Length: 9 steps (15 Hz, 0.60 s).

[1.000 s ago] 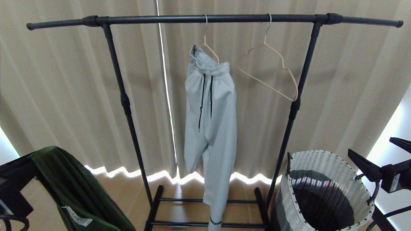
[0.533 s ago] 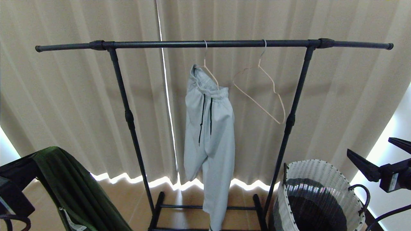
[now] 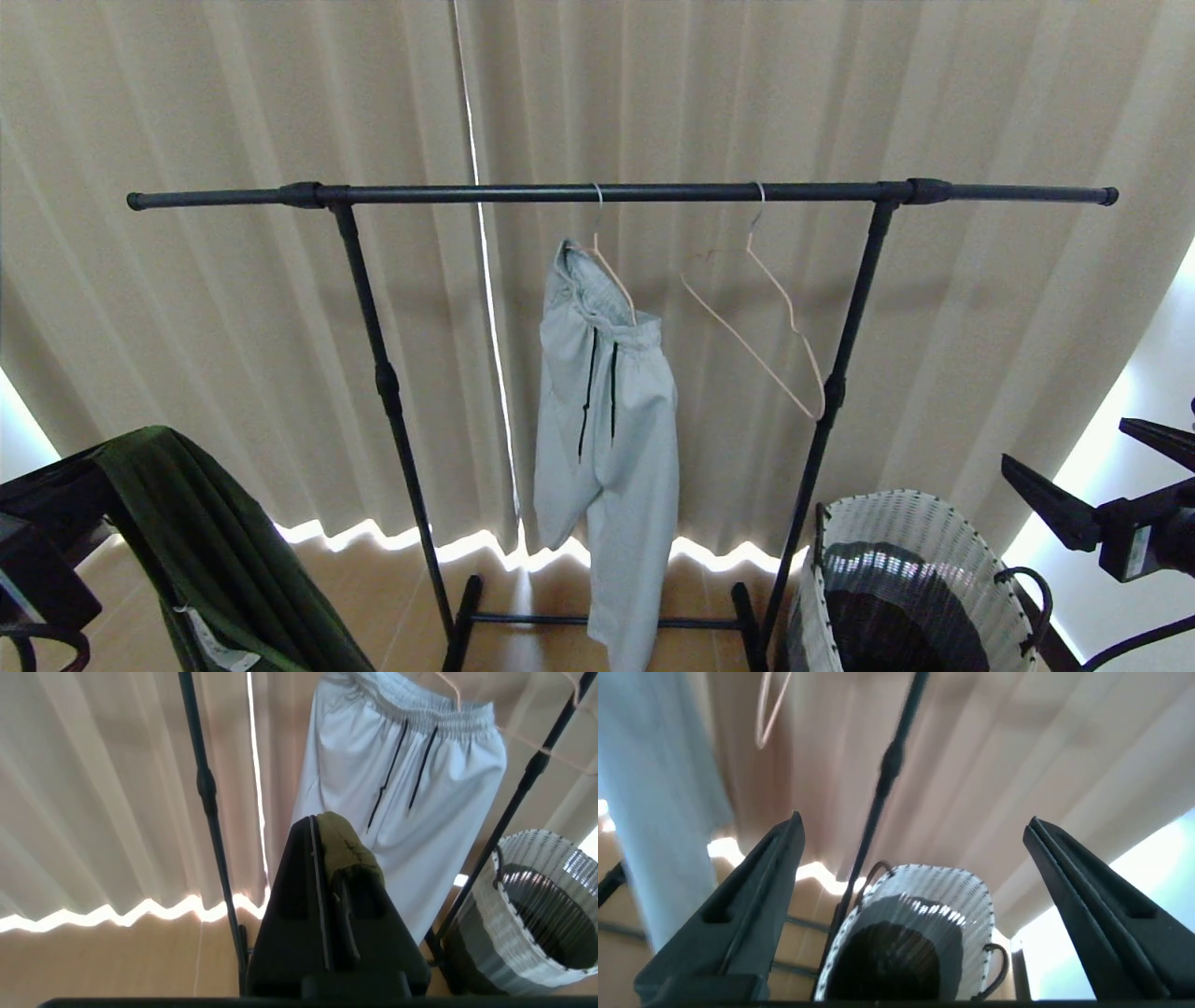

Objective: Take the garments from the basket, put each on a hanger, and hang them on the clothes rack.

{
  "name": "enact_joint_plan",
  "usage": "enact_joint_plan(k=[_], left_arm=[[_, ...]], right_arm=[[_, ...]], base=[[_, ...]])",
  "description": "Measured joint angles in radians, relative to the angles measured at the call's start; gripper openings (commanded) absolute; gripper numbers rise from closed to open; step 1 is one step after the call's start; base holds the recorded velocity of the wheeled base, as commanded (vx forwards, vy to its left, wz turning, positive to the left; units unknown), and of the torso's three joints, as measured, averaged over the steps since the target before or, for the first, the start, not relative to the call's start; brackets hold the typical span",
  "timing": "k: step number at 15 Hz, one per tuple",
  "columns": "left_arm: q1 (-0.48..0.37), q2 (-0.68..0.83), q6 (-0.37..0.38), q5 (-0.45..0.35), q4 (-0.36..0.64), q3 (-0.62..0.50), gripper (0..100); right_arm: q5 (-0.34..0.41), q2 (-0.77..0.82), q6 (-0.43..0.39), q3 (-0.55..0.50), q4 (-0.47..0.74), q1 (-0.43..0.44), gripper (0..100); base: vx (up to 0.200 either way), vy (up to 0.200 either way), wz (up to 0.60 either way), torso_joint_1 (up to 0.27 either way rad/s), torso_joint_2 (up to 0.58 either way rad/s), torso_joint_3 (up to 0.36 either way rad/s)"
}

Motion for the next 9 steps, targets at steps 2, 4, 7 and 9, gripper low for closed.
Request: enact_joint_plan(k=[2, 4, 7, 9], left_arm=[[0.000, 0.001, 0.000, 0.000, 0.002, 0.000, 0], [0.000, 0.001, 0.000, 0.000, 0.001, 0.000, 0], [0.001, 0.000, 0.000, 0.000, 0.001, 0.000, 0], [0.001, 0.000, -0.001, 0.000, 0.001, 0.001, 0]], right_arm=[[-0.001, -0.002, -0.006, 0.022, -0.001, 0.006, 100], [-0.001, -0.015, -0.007, 0.042, -0.001, 0.008, 100], [0.000, -0.047, -0.004, 0.069, 0.000, 0.054, 100], [-0.001, -0.072, -0.004, 0.084, 0.001, 0.094, 100]], base=[[0.000, 0.000, 0.00, 0.023, -0.04, -0.023], [0.000, 0.000, 0.00, 0.000, 0.00, 0.000], [0.000, 0.000, 0.00, 0.000, 0.00, 0.000], [0.000, 0.000, 0.00, 0.000, 0.00, 0.000]])
